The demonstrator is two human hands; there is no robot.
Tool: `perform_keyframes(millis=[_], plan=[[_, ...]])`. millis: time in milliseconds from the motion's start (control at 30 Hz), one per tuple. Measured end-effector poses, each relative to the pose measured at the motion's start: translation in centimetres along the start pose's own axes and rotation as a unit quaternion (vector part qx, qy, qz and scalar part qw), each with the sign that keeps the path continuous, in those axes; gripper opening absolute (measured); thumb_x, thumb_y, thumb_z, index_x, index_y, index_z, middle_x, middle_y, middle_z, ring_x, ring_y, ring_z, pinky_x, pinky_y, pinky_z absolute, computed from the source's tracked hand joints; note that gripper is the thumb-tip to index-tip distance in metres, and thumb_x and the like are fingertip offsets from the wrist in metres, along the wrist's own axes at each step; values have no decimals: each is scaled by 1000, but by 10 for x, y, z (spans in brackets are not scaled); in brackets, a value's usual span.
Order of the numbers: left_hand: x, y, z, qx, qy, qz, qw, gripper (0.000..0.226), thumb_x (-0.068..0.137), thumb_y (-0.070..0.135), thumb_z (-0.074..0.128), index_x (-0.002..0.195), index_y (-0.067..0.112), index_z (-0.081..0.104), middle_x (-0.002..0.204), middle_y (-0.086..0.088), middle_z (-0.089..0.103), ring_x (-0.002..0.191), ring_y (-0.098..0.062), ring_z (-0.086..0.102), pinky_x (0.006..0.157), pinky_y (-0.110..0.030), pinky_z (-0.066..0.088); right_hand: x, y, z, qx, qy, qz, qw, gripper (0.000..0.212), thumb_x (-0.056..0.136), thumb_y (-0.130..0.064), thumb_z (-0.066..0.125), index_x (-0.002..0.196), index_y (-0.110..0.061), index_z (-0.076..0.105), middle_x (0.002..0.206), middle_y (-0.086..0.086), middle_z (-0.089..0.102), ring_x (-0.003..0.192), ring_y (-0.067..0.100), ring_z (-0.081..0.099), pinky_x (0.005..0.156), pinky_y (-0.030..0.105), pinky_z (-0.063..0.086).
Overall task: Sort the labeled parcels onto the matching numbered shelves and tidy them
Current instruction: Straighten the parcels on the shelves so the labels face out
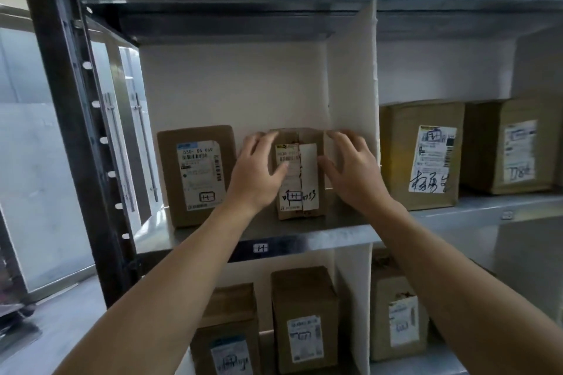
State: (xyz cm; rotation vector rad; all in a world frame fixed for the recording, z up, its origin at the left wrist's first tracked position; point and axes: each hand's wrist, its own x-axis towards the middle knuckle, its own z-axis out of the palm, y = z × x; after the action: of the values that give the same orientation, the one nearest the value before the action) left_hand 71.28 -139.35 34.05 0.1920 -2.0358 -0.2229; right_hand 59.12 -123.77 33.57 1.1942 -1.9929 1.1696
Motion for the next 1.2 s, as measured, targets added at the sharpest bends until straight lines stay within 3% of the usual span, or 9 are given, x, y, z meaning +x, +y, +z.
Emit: perform_keyframes(millis=[133,233,333,433,500,700,867,1033,1200], plan=[[9,3,12,-10,4,-20,1000,66,91,34,66,148,23,35,146,-4,35,133,-18,38,107,-28,30,10,1,5,64,-19,2,998,56,102,-27,58,152,-26,33,143,11,48,121,25,55,87,29,50],[13,1,17,-12,8,-45,999,65,90,34,67,147,23,36,145,-6,37,130,-17,41,104,-24,29,17,5,10,121,-39,1,992,57,102,-24,57,153,-28,32,141,8,52,118,24,61,82,31,58],[15,1,20,-7,15,-63,998,61,91,32,66,145,21,39,142,-6,41,123,-11,44,100,-20,31,23,12,17,146,-59,3,988,53,102,-24,56,150,-29,34,141,5,53,121,21,58,77,21,52],[14,3,24,-12,23,-60,998,60,91,29,66,144,20,41,137,-7,45,119,-11,47,100,-23,39,26,19,23,192,-60,16,979,51,102,-25,57,147,-33,36,138,2,52,111,15,59,65,13,54],[14,4,26,-17,24,-66,997,59,91,29,66,144,20,41,136,-7,46,120,-14,49,102,-28,42,27,23,26,205,-56,20,977,50,101,-24,57,146,-34,37,138,2,52,108,14,59,67,16,55],[15,4,30,-2,29,-76,997,61,91,28,67,145,21,40,138,-6,46,117,-9,45,97,-20,36,31,26,31,245,-62,33,967,52,101,-20,57,146,-37,36,139,-2,49,113,20,62,77,35,63],[17,2,32,-2,19,-84,996,60,92,27,66,146,23,39,139,-6,45,122,-17,50,97,-21,38,33,28,33,260,-75,44,962,55,99,-19,60,146,-37,37,137,-3,49,113,20,60,79,39,63],[18,2,32,13,20,-89,996,61,92,27,66,146,22,39,139,-8,46,118,-9,46,98,-22,39,36,28,36,259,-72,48,962,55,99,-20,61,145,-39,37,133,-5,49,112,22,62,79,41,63],[16,10,29,25,17,-87,996,67,91,27,67,149,23,34,143,-9,43,128,-18,44,100,-21,32,32,26,37,236,-56,32,970,61,97,-25,64,148,-37,33,143,0,47,118,22,59,84,44,62]])
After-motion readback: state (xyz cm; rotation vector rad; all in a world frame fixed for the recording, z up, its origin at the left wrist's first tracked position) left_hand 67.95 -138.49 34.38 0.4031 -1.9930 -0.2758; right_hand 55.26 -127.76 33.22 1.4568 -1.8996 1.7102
